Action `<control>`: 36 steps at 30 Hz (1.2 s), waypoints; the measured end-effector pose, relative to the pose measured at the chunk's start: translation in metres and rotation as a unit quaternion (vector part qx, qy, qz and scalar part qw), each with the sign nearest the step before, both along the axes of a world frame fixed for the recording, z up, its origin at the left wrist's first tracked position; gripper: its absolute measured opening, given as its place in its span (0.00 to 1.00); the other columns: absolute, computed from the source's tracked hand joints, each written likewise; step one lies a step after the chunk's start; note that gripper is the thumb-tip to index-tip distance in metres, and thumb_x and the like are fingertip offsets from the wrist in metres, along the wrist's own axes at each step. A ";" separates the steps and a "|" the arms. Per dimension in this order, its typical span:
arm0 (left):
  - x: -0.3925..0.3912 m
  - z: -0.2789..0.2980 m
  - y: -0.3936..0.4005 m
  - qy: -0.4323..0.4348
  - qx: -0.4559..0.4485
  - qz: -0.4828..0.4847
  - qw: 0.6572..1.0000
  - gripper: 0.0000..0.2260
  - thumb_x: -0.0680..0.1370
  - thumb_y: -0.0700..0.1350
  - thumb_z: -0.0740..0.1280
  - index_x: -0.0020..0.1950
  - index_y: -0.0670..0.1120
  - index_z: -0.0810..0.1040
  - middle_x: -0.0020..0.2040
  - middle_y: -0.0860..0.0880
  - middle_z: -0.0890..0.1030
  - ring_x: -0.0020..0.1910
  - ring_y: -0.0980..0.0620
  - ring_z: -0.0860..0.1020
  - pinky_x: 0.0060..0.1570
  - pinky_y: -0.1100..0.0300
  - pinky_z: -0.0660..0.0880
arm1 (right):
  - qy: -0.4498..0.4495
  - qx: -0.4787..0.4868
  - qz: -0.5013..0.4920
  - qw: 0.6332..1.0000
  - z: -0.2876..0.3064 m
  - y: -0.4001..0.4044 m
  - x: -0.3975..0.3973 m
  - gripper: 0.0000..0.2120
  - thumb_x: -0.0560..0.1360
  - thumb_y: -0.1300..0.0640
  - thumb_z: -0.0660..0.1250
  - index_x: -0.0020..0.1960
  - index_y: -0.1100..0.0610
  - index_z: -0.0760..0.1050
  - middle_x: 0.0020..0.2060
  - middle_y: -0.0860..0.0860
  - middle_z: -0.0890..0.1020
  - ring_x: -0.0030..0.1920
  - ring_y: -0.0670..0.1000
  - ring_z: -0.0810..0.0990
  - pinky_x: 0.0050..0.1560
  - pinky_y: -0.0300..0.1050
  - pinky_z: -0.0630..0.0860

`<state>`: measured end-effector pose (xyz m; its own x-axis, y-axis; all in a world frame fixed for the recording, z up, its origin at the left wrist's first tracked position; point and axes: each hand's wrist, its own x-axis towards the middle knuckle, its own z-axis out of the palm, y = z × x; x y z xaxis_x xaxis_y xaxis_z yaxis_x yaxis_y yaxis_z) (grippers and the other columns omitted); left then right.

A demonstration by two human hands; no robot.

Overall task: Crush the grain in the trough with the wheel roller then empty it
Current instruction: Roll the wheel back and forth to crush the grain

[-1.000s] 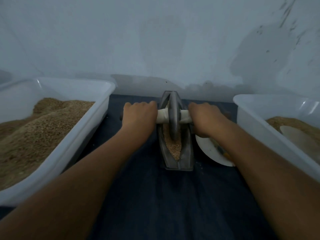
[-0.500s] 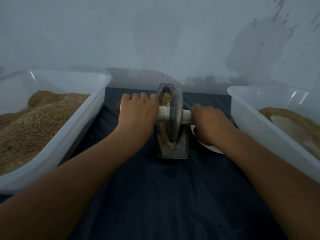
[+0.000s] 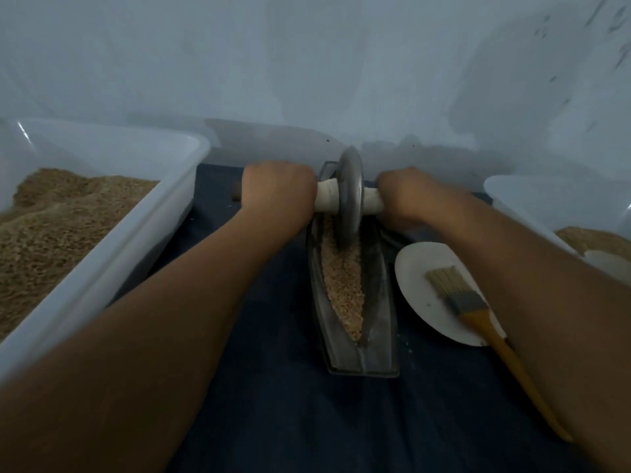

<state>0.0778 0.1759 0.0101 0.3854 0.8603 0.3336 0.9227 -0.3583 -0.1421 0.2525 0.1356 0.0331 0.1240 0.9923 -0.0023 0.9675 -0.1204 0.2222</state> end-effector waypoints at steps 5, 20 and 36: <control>0.011 0.008 0.007 0.018 0.024 0.000 1.000 0.05 0.77 0.43 0.66 0.52 0.49 0.78 0.47 0.47 0.80 0.45 0.45 0.78 0.43 0.53 0.68 | 0.033 -0.036 -0.015 0.999 0.001 0.011 0.007 0.16 0.73 0.55 0.72 0.60 0.58 0.77 0.49 0.56 0.81 0.44 0.55 0.78 0.43 0.46 0.74; -0.028 -0.003 -0.074 -0.007 0.019 -0.020 1.000 0.14 0.75 0.44 0.70 0.50 0.48 0.63 0.47 0.47 0.76 0.49 0.44 0.76 0.45 0.52 0.62 | 0.007 0.075 0.017 0.997 -0.014 -0.086 -0.020 0.16 0.74 0.57 0.71 0.57 0.61 0.70 0.50 0.59 0.78 0.43 0.57 0.76 0.38 0.46 0.64; -0.016 -0.011 -0.048 -0.023 0.078 -0.025 0.996 0.14 0.74 0.43 0.70 0.46 0.49 0.64 0.46 0.48 0.79 0.45 0.46 0.78 0.43 0.53 0.60 | 0.021 0.034 -0.001 0.999 -0.011 -0.063 -0.014 0.19 0.74 0.57 0.72 0.58 0.61 0.67 0.53 0.60 0.77 0.53 0.60 0.77 0.42 0.48 0.66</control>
